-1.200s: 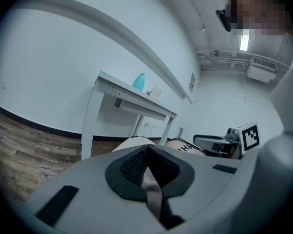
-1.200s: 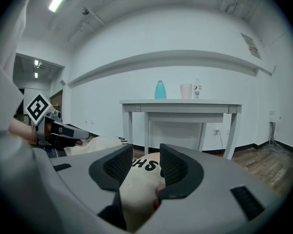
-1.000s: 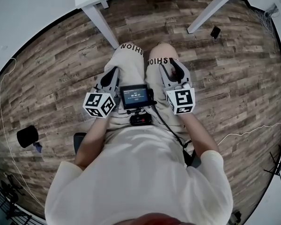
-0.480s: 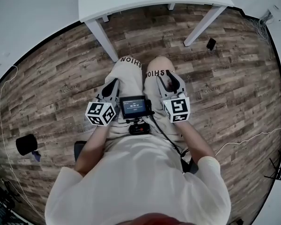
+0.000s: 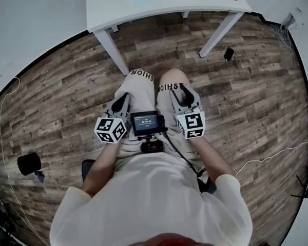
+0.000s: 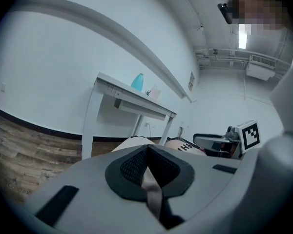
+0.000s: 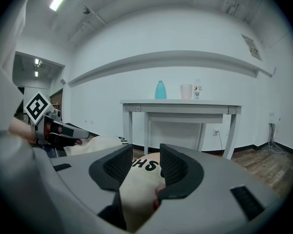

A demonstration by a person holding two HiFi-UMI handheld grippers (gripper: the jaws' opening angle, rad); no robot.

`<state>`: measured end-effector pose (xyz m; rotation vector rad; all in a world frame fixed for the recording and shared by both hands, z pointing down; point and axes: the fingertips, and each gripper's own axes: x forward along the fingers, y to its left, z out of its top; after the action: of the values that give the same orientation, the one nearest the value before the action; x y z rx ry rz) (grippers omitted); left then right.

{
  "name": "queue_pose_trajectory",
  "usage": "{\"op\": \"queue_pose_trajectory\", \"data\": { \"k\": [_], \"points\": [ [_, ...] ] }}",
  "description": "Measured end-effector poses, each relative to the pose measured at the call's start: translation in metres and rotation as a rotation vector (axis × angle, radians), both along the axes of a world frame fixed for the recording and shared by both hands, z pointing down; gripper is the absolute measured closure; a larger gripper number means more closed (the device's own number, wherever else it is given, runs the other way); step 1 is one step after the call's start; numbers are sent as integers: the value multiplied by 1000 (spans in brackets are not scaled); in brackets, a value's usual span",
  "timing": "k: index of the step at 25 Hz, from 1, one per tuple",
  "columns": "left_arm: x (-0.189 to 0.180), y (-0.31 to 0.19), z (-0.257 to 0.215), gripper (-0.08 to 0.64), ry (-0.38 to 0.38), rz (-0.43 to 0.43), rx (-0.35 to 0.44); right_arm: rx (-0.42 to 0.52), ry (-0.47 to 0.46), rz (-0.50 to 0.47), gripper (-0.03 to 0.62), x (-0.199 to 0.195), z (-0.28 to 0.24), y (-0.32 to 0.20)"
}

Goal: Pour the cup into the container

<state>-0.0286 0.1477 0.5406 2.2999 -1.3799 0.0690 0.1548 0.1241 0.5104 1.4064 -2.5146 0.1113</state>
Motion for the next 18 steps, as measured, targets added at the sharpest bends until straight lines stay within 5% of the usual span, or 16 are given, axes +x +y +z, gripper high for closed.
{"op": "queue_pose_trajectory", "data": {
  "k": [18],
  "points": [
    [1,1,-1,549,-5,3,0,1,-2,-1,428,0,-1,1]
  ]
}}
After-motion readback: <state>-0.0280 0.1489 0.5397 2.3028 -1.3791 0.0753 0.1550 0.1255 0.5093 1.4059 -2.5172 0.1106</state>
